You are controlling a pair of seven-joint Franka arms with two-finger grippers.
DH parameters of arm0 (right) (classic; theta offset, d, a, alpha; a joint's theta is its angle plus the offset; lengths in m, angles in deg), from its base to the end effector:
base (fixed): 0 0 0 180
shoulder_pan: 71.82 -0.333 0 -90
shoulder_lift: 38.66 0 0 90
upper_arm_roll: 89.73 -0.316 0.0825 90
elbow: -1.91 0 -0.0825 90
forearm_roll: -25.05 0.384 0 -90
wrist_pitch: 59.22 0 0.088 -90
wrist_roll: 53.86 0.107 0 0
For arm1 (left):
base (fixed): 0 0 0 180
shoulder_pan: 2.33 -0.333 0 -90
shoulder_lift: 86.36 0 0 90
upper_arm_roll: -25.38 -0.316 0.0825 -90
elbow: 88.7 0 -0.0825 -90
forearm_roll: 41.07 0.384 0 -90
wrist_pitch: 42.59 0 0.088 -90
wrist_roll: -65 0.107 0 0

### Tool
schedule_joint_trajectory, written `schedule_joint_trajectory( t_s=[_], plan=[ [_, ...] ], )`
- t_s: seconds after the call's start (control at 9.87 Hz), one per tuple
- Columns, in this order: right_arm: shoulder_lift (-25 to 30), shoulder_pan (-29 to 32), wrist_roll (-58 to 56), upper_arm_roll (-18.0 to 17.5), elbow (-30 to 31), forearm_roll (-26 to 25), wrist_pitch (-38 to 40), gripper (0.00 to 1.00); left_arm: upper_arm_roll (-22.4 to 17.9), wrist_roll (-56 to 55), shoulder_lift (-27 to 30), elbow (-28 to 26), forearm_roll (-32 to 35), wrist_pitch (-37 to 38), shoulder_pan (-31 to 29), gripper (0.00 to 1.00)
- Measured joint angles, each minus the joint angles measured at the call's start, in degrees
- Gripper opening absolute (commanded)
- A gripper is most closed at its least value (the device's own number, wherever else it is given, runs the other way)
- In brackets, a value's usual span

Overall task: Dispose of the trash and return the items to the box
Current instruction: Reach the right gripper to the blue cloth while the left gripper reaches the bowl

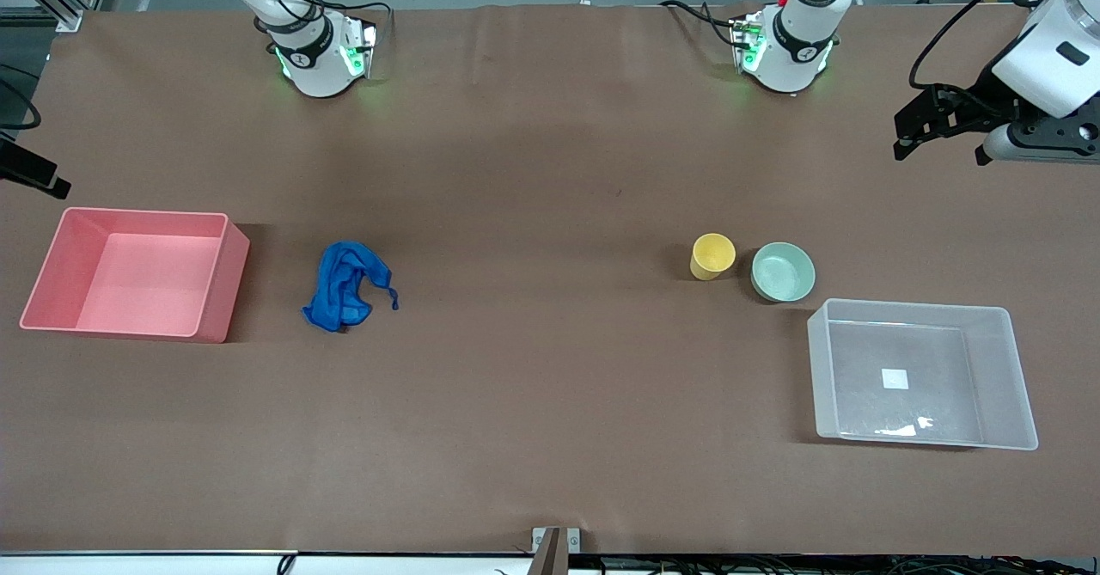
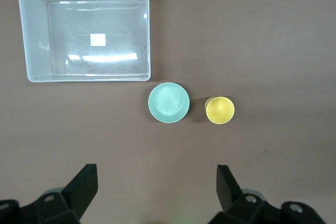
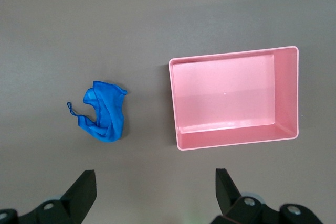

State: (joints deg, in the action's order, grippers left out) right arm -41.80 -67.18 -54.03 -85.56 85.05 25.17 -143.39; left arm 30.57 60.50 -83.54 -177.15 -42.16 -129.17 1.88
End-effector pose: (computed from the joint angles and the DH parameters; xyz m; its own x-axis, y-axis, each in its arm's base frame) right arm 0.5551 -0.0845 0.6412 0.9880 -0.1499 -0.0367 -0.1500 -0.9887 0.0018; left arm 0.5255 -0.0906 0.6586 0.9961 -0.0865 0.0152 -0.0867 -0.9961 0.0158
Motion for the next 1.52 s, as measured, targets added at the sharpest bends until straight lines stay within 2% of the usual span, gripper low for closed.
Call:
schedule_joint_trajectory(
  t_s=[0.3, 0.71, 0.91, 1.01, 1.22, 1.52],
  plan=[
    [0.0, 0.0, 0.0, 0.0, 0.0, 0.0, 0.0, 1.0, -0.2, 0.0, 0.0, 0.0, 0.0, 0.0, 0.0, 1.0],
    [0.0, 0.0, 0.0, 0.0, 0.0, 0.0, 0.4, 1.0, -4.3, 0.0, 0.1, -0.4, -1.2, 0.5, 0.0, 0.98],
    [0.0, -0.7, -0.3, -0.1, 0.2, 0.1, 1.2, 1.0, -4.2, 0.0, 0.4, -3.8, -1.4, 0.1, 0.1, 0.96],
    [-0.2, -2.0, -0.3, -0.1, 1.0, 0.2, 0.4, 1.0, -4.2, 0.0, 1.2, -7.6, -1.4, -2.4, 0.1, 0.96],
    [-2.1, -5.3, 0.0, -0.3, 5.4, 0.2, -5.2, 1.0, -4.1, 0.1, 4.0, -19.7, -1.4, -12.3, 0.2, 0.96],
    [-6.0, -7.5, 0.0, -0.4, 18.6, 0.2, -23.1, 1.0, -4.0, 0.2, 6.3, -39.4, -1.4, -31.8, 0.2, 0.96]
  ],
)
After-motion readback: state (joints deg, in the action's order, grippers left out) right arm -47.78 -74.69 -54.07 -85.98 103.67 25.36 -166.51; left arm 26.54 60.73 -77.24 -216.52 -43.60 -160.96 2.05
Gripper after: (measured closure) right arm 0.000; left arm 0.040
